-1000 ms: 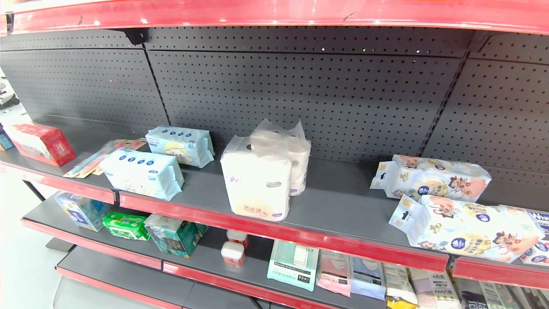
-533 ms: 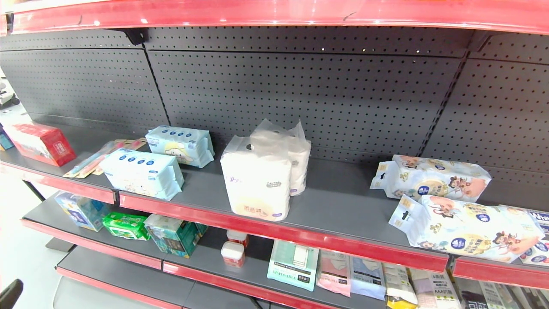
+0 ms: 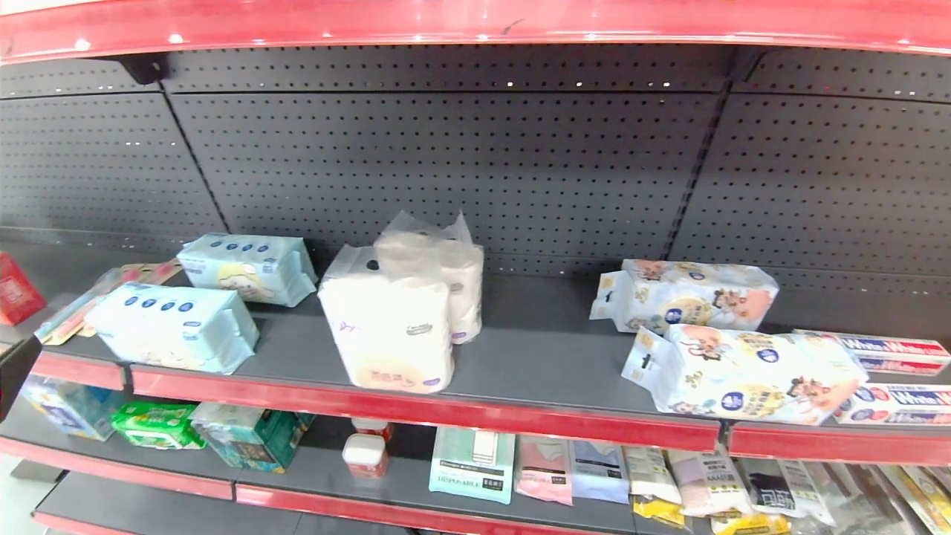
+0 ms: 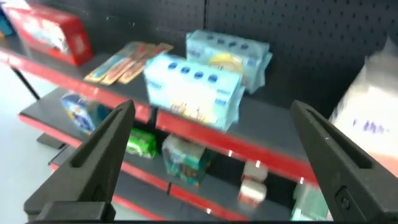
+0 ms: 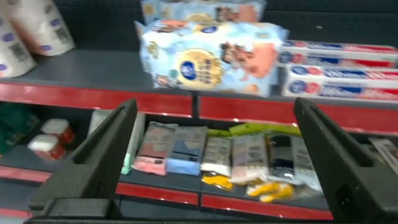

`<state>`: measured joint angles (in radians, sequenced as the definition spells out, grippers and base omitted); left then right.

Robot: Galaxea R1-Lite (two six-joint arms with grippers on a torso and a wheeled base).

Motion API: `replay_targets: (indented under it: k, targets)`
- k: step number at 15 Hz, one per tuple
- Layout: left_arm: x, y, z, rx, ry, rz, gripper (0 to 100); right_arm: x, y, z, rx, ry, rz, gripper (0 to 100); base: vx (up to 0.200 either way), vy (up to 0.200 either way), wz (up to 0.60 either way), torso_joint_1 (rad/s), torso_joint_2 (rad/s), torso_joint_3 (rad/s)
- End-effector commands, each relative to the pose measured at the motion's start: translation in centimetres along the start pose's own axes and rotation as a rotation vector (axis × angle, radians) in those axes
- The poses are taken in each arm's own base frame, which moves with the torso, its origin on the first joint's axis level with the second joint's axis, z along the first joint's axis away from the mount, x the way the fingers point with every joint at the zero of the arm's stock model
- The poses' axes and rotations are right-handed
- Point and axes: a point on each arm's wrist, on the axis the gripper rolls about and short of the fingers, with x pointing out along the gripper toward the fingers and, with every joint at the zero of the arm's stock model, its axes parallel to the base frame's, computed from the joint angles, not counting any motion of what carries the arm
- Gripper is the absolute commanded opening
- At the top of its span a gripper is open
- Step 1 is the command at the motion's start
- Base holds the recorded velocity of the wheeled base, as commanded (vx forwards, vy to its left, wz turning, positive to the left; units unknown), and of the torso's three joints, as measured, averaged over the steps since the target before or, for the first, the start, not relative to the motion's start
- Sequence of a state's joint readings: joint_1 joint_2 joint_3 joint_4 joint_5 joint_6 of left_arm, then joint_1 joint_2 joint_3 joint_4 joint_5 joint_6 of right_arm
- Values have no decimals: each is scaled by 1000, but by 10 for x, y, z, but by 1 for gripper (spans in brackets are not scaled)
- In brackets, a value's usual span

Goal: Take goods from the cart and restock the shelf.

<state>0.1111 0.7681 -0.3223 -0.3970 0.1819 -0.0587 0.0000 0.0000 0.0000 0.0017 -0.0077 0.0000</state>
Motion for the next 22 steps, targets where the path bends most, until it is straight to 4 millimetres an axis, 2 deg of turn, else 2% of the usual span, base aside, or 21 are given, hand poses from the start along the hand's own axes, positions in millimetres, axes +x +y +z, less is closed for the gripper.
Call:
replay_targets:
  k: [1, 8, 14, 19, 22]
  targets:
    - [13, 0, -3, 10, 57, 22, 100, 0, 0, 0, 0, 1, 0, 100, 0, 0, -600, 2, 7, -2]
    - [11, 0, -15, 11, 93, 24, 100, 0, 0, 0, 0, 1, 0, 100, 0, 0, -86, 0, 1, 1]
    - [12, 1, -33, 0, 172, 22, 100, 0, 0, 0, 2, 0, 0, 100, 0, 0, 0, 0, 0, 0]
    - [24, 2, -36, -5, 244, 54, 100, 0, 0, 0, 2, 0, 0, 100, 0, 0, 0, 0, 0, 0]
    - [51, 6, -30, 20, 305, 123, 100, 0, 0, 0, 2, 0, 0, 100, 0, 0, 0, 0, 0, 0]
